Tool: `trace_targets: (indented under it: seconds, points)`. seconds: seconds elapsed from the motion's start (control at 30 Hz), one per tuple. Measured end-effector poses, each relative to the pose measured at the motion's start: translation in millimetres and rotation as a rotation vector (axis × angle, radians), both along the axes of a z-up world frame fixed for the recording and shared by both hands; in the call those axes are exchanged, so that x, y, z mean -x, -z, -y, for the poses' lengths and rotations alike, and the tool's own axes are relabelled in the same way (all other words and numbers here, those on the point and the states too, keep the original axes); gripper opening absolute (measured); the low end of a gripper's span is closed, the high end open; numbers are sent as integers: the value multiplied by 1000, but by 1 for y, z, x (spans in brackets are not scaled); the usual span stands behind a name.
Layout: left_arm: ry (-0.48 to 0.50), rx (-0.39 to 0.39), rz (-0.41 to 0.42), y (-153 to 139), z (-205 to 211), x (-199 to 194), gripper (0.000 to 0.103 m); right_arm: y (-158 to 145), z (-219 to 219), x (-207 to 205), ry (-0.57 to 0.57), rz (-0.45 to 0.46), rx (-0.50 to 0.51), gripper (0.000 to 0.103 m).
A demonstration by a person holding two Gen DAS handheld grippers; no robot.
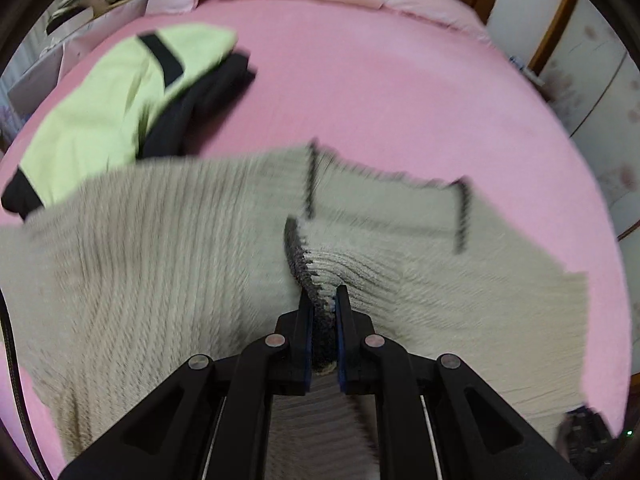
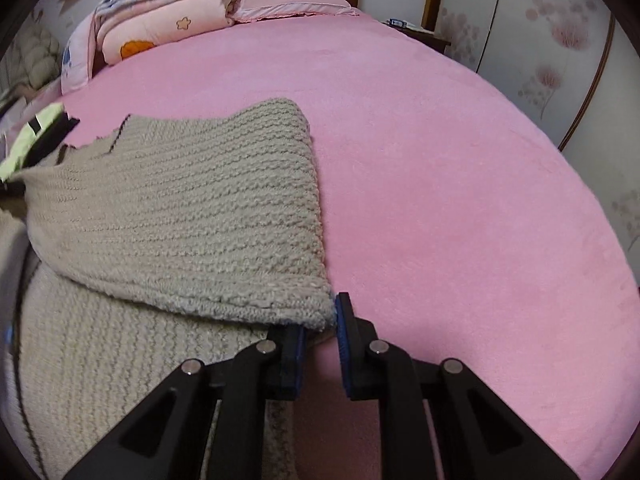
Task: Fold large clothes
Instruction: 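Grasp the folded sleeve cuff with the left tool and lay it flat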
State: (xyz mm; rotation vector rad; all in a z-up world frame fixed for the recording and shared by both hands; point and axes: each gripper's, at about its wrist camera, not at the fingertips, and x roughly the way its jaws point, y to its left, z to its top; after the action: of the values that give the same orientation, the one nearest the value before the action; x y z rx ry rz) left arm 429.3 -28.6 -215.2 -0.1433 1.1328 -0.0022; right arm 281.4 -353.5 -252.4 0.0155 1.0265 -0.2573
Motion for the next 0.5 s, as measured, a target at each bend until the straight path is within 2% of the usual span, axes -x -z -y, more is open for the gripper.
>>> trace_targets:
  seconds: [0.2,0.3,0.37,0.4,0.5]
  points:
    - [1,-30,-5,21,4,7,10,4,-10,-2,-4,-22,69,13]
    - [4,-58,-3,23,7,7,16,4,-10,1,-1,-29,76,19]
    - [11,-91,-5,23,13,7,26,1,-8,0,6,-42,68,23]
    - [15,-110,-7,19,15,8,36,-2,-8,-1,7,-47,57,24]
    - [30,-109,-7,4,21,17,73,-14,-8,-1,15,-57,15,24]
